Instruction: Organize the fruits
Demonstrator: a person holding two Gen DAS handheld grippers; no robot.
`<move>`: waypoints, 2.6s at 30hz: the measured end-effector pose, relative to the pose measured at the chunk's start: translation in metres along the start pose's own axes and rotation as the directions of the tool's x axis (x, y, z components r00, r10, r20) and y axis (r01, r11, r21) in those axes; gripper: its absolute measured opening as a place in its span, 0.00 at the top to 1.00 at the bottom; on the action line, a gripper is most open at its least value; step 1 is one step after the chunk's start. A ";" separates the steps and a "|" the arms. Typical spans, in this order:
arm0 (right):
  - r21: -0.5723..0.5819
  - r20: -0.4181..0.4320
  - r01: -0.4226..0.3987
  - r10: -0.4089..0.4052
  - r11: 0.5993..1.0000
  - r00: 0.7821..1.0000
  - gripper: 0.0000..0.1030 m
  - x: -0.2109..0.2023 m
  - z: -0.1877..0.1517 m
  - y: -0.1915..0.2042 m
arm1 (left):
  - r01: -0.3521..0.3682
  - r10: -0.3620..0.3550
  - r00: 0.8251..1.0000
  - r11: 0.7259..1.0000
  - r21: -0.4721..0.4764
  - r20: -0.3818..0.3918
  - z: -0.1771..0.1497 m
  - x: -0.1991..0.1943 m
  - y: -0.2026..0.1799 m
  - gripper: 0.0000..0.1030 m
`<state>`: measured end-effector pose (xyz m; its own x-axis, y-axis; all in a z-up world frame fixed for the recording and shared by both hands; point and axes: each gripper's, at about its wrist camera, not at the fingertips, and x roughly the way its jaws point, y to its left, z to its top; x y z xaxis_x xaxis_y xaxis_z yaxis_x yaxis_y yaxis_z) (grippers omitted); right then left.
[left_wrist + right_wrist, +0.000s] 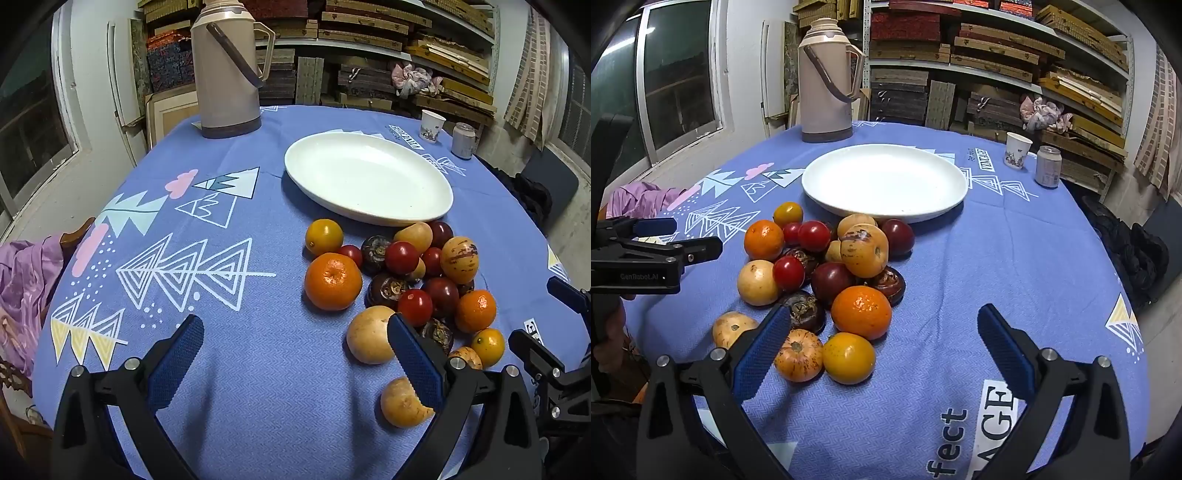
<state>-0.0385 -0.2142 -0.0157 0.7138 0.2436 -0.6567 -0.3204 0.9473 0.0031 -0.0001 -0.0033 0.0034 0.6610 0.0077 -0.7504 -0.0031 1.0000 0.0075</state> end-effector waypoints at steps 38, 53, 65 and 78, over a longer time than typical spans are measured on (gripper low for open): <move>0.137 0.005 0.036 -0.037 0.990 0.999 0.04 -0.005 0.012 0.007 | -0.017 0.018 0.999 0.999 -0.028 0.032 0.001 -0.016 0.001 0.03; 0.134 0.008 0.038 -0.040 0.990 0.999 0.04 -0.006 0.014 0.006 | -0.012 0.012 1.000 1.000 -0.022 0.025 0.000 -0.015 0.000 0.03; 0.135 0.006 0.036 -0.038 0.990 0.999 0.04 -0.006 0.014 0.006 | -0.011 0.011 1.000 1.000 -0.021 0.022 0.000 -0.014 -0.001 0.03; 0.134 0.004 0.039 -0.040 0.990 0.999 0.04 -0.004 0.012 0.005 | -0.011 0.011 1.000 1.000 -0.020 0.019 0.000 -0.013 -0.001 0.03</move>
<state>-0.0350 -0.2081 -0.0037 0.7284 0.2064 -0.6533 -0.2061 0.9754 0.0783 -0.0088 -0.0048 0.0125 0.6747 0.0191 -0.7379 -0.0256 0.9997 0.0025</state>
